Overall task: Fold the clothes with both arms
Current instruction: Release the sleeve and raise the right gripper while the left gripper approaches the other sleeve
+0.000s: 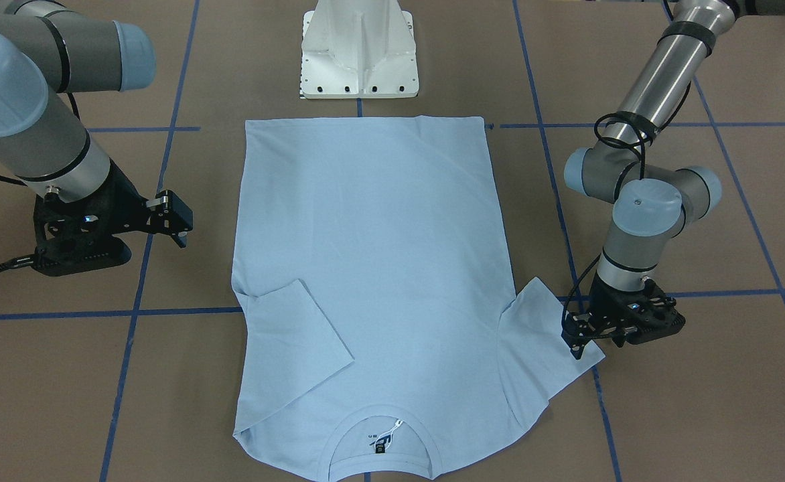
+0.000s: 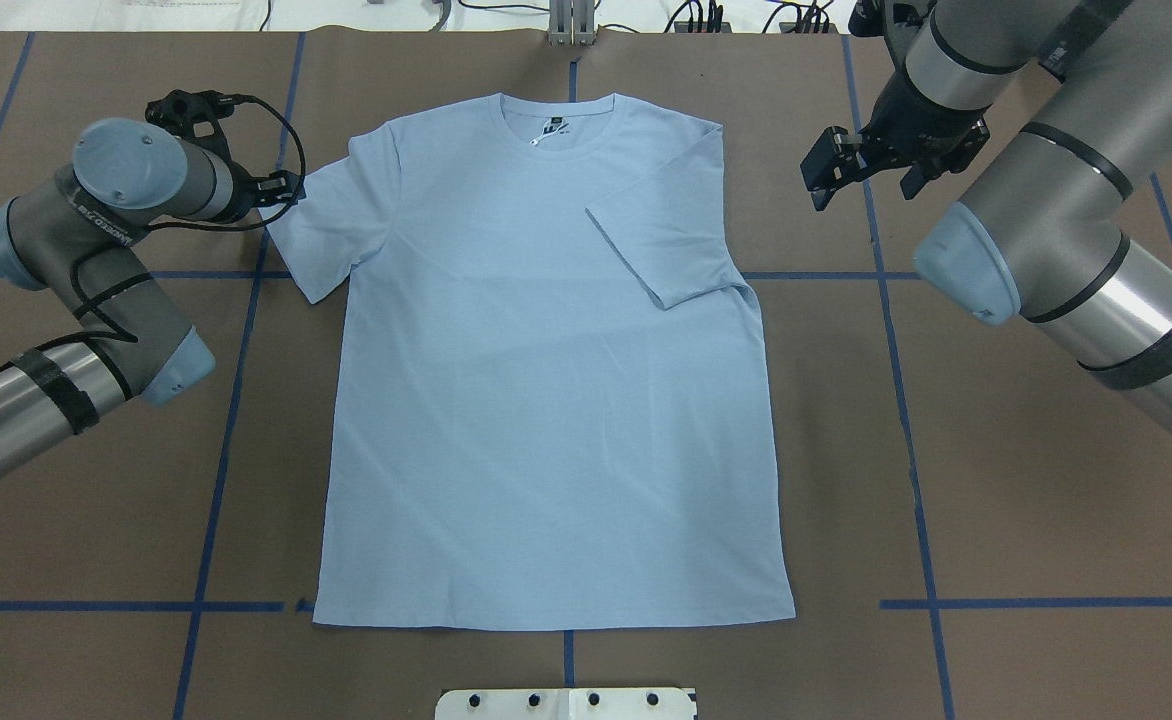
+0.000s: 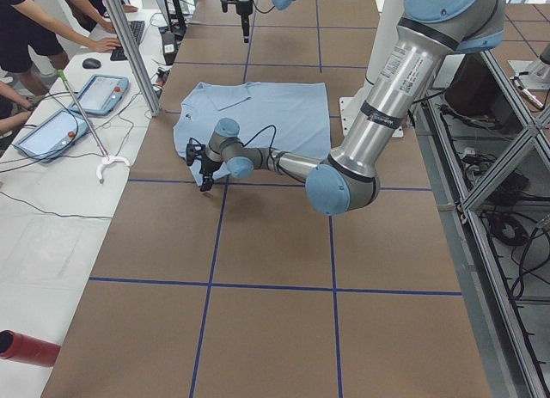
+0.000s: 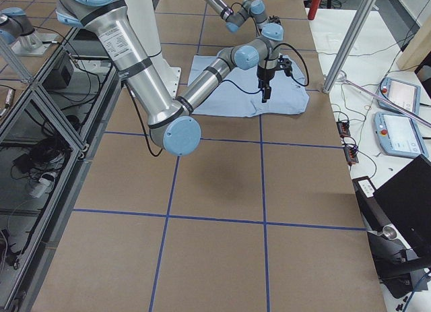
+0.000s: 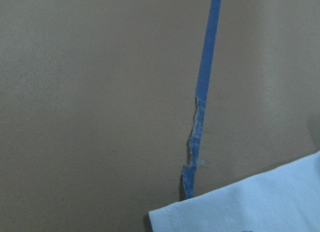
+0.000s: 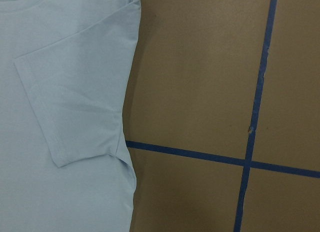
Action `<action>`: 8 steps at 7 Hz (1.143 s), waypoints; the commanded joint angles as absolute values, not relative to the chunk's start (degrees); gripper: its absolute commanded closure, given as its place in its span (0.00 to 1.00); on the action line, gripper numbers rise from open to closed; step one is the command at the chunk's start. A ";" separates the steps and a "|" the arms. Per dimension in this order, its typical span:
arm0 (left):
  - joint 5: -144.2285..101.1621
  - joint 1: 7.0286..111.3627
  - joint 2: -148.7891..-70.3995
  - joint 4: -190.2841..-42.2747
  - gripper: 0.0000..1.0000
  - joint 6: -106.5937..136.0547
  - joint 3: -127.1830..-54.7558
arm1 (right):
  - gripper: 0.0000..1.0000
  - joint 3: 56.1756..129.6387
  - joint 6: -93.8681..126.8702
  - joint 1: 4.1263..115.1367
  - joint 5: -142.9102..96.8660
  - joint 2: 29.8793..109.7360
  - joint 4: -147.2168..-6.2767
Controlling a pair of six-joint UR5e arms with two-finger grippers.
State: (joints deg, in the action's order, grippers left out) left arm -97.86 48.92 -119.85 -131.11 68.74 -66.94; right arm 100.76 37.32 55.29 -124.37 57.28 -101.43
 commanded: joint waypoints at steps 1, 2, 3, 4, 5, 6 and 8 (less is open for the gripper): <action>-97.82 49.31 -119.88 -131.22 0.13 68.20 -66.27 | 0.00 100.64 37.35 55.20 -124.37 57.22 -101.43; -97.91 49.31 -119.97 -131.22 0.13 68.29 -66.27 | 0.00 100.55 37.35 55.11 -124.37 57.22 -101.43; -97.91 49.31 -120.06 -131.31 0.14 68.29 -66.27 | 0.00 100.55 37.35 55.11 -124.37 57.30 -101.43; -97.91 49.22 -120.23 -131.22 0.14 68.38 -66.27 | 0.00 100.55 37.35 55.11 -124.37 57.30 -101.43; -97.91 49.22 -120.23 -131.22 0.15 68.38 -66.18 | 0.00 100.55 37.35 55.02 -124.37 57.39 -101.43; -97.91 49.22 -120.32 -131.22 0.15 68.38 -66.18 | 0.00 100.46 37.35 55.02 -124.37 57.39 -101.43; -97.91 48.96 -120.41 -131.31 0.15 68.47 -66.18 | 0.00 100.46 37.35 55.02 -124.37 57.48 -101.43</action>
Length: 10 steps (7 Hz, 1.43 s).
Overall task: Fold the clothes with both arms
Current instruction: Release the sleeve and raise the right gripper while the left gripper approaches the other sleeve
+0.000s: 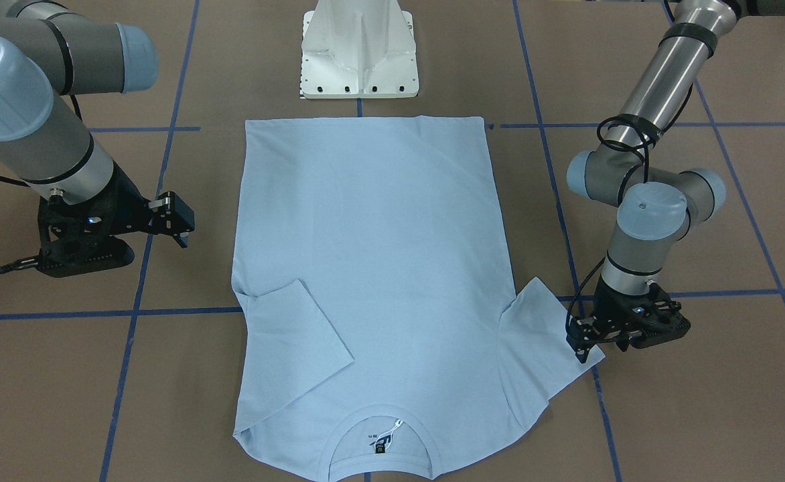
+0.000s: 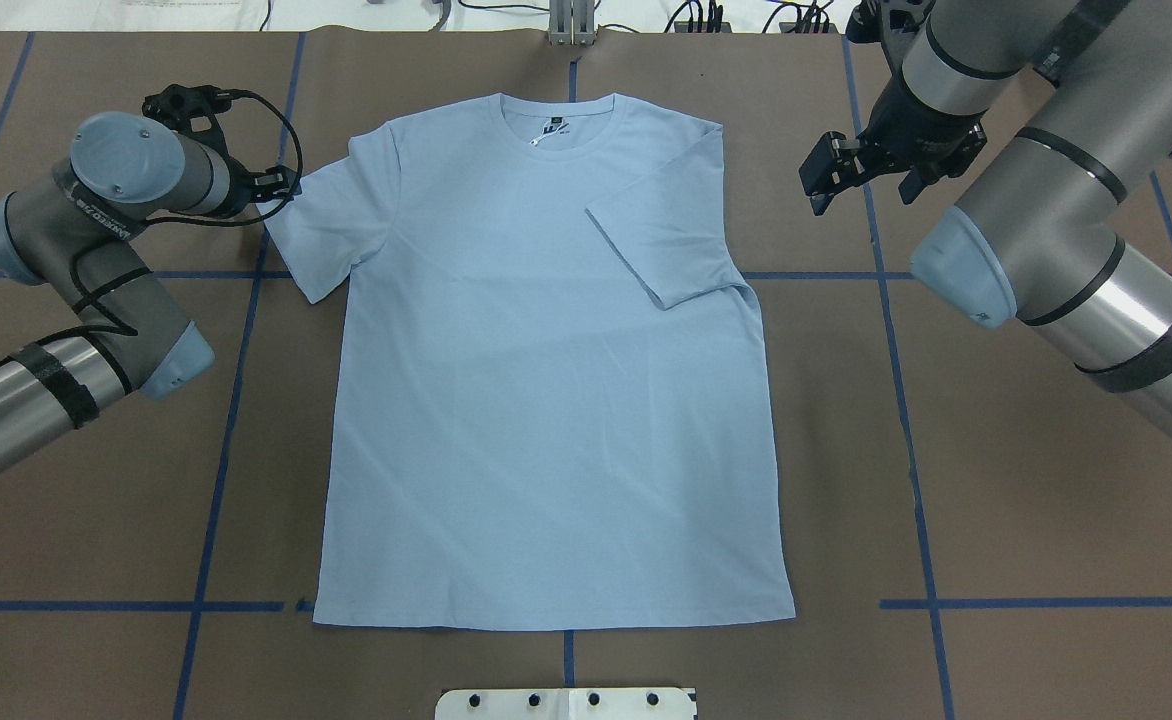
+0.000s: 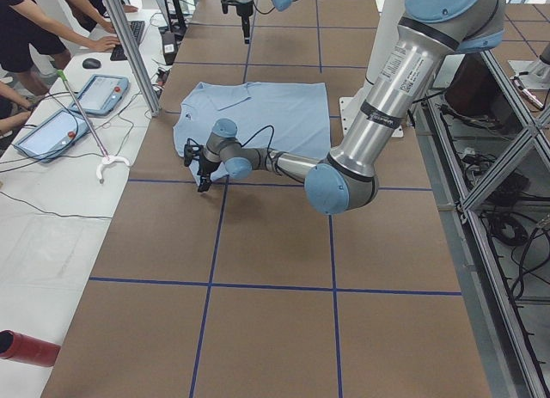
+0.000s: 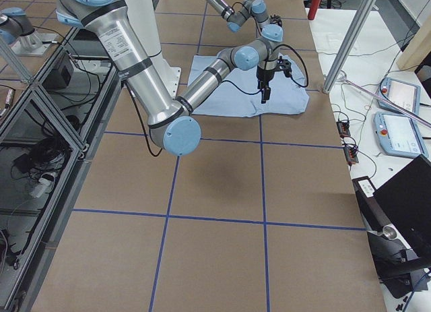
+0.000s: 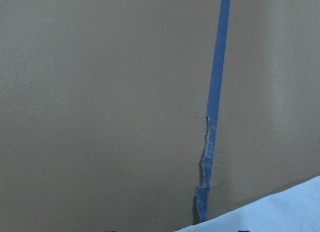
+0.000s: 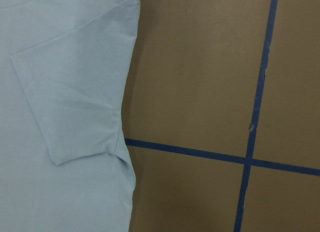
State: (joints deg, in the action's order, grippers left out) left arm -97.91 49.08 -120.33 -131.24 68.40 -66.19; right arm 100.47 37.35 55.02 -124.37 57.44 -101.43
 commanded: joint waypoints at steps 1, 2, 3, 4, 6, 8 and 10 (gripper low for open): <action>-97.91 48.87 -120.41 -131.22 0.19 68.64 -66.18 | 0.00 100.46 37.35 55.02 -124.37 57.39 -101.43; -97.91 48.87 -120.41 -131.22 0.27 68.73 -66.18 | 0.00 100.46 37.35 55.02 -124.37 57.39 -101.43; -97.91 48.78 -120.58 -131.22 0.37 68.73 -66.18 | 0.00 100.37 37.35 55.02 -124.28 57.39 -101.43; -97.91 48.78 -120.67 -131.22 0.51 68.90 -66.18 | 0.00 100.37 37.35 55.02 -124.28 57.39 -101.43; -97.91 48.87 -120.67 -131.31 0.73 68.73 -66.36 | 0.00 100.37 37.27 55.02 -124.28 57.39 -101.43; -98.44 48.87 -120.76 -130.87 1.00 68.64 -66.79 | 0.00 99.85 37.27 55.02 -124.28 57.39 -101.43; -98.53 49.04 -120.77 -128.60 1.00 68.64 -71.24 | 0.00 99.67 37.27 55.11 -124.28 57.39 -101.43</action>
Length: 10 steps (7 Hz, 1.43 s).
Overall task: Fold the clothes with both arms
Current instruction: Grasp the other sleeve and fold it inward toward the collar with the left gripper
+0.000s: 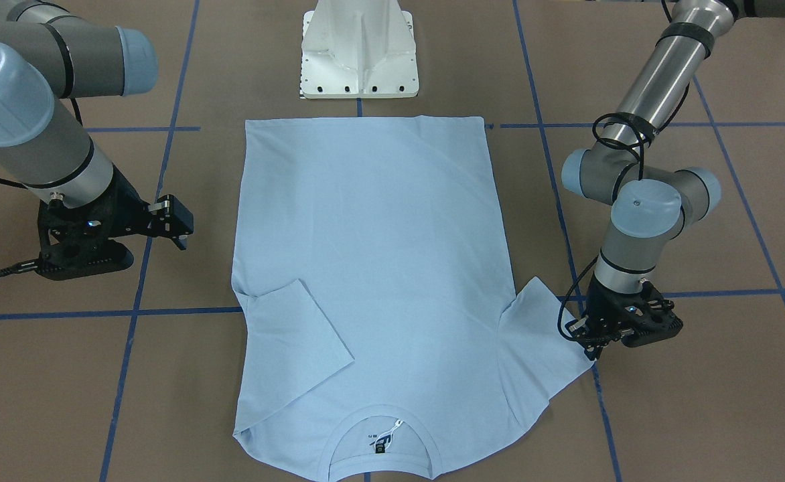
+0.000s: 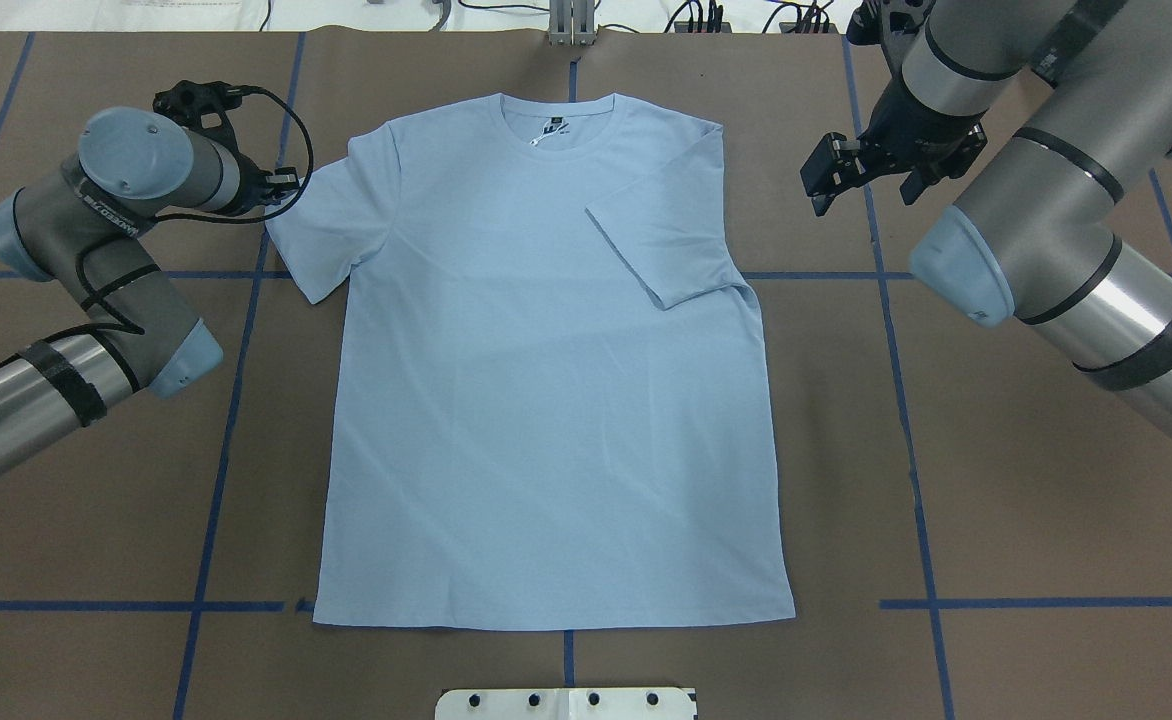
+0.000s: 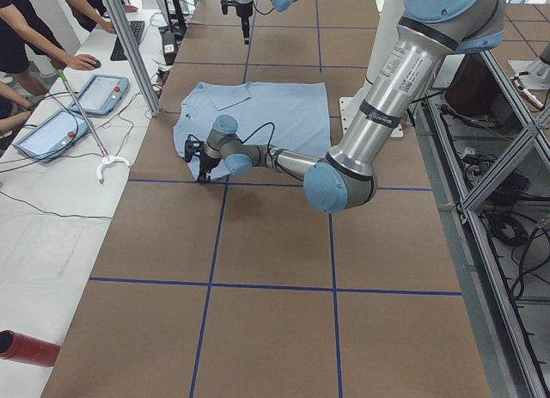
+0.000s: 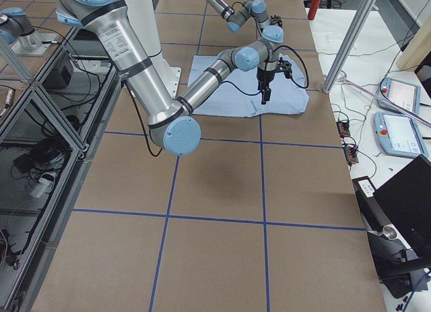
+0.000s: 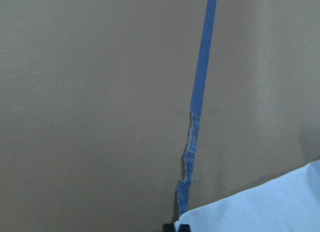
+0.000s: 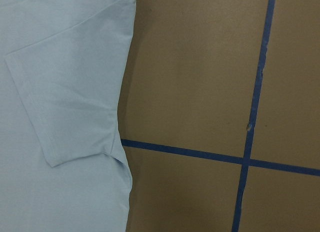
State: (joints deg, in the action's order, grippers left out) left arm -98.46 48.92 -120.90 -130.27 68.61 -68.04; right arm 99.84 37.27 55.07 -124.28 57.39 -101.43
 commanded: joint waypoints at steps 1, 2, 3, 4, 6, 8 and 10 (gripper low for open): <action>-99.83 48.96 -121.02 -120.41 1.00 68.82 -77.80 | 0.00 99.32 37.35 55.11 -124.28 57.39 -100.73; -101.58 48.61 -121.63 -113.97 1.00 69.78 -83.44 | 0.00 99.14 37.35 55.11 -124.28 57.48 -99.94; -101.95 46.60 -124.86 -113.12 1.00 75.09 -82.45 | 0.00 99.14 37.35 55.19 -124.28 57.57 -99.93; -101.87 45.80 -131.33 -112.85 1.00 77.15 -76.35 | 0.00 98.97 37.35 55.28 -124.28 57.57 -99.84; -101.43 45.27 -145.92 -113.64 1.00 79.45 -57.57 | 0.00 98.97 37.35 55.37 -124.28 57.74 -99.93; -98.10 43.52 -146.43 -115.82 1.00 79.63 -55.20 | 0.00 98.79 37.35 55.28 -124.28 57.74 -99.93; -97.82 43.15 -146.08 -118.48 0.00 78.93 -55.37 | 0.00 98.35 37.35 55.20 -124.19 57.66 -99.84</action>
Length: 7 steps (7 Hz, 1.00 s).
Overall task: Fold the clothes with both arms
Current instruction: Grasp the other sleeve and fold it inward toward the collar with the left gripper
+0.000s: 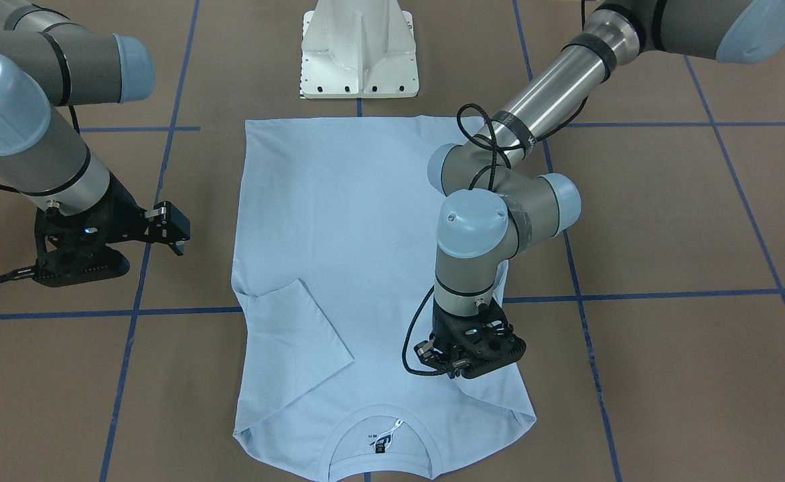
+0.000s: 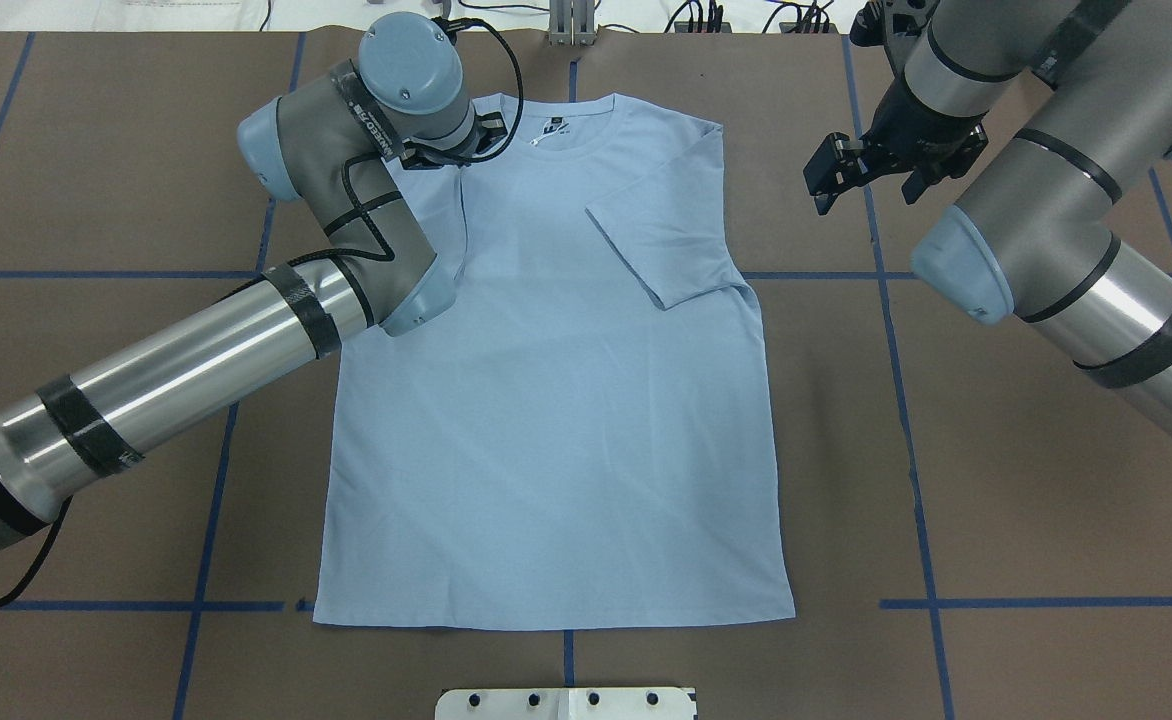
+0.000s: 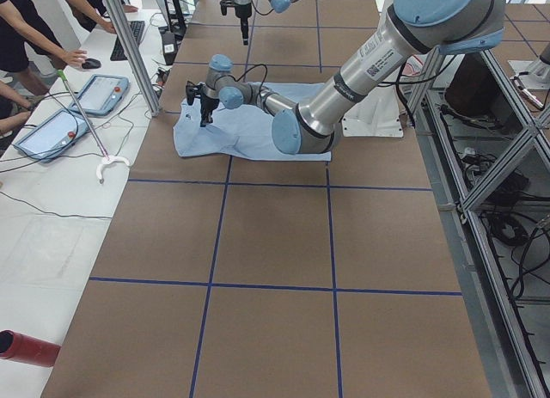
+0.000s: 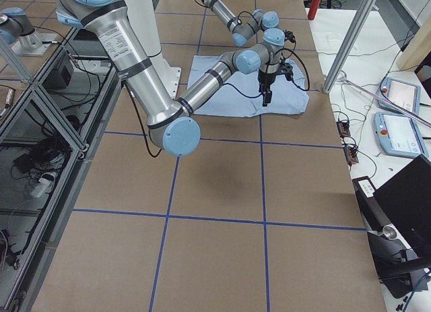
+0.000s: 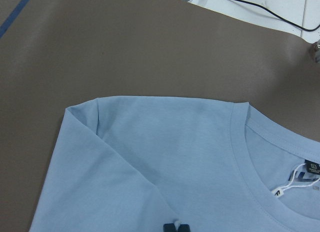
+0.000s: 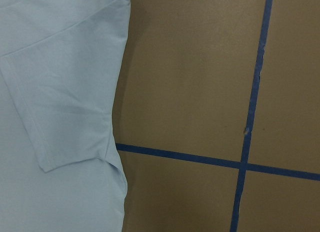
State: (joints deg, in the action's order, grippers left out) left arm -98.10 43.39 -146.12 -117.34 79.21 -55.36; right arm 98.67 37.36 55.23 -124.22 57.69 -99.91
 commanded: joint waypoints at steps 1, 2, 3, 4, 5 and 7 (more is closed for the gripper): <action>-97.91 43.24 -146.25 -119.00 0.00 78.75 -55.98 | 0.00 97.74 37.27 55.20 -124.19 57.74 -98.80; -98.61 43.50 -145.90 -119.18 0.00 78.66 -59.12 | 0.00 96.69 37.35 55.11 -124.19 58.09 -96.44; -101.92 43.59 -143.81 -118.57 0.00 78.66 -63.33 | 0.00 96.85 38.31 54.67 -124.28 59.40 -93.72; -105.61 43.68 -137.96 -117.00 0.00 78.49 -71.72 | 0.00 97.12 43.28 53.10 -124.19 61.50 -88.65; -105.82 43.77 -132.16 -110.28 0.00 73.96 -82.77 | 0.00 97.47 50.64 50.91 -124.02 63.70 -81.02; -106.17 43.68 -122.93 -98.56 0.00 66.13 -100.28 | 0.00 105.32 64.36 42.77 -117.92 69.57 -75.77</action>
State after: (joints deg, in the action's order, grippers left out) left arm -105.74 43.73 -128.98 -104.23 70.26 -89.92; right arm 100.32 56.78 47.80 -122.21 66.00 -78.47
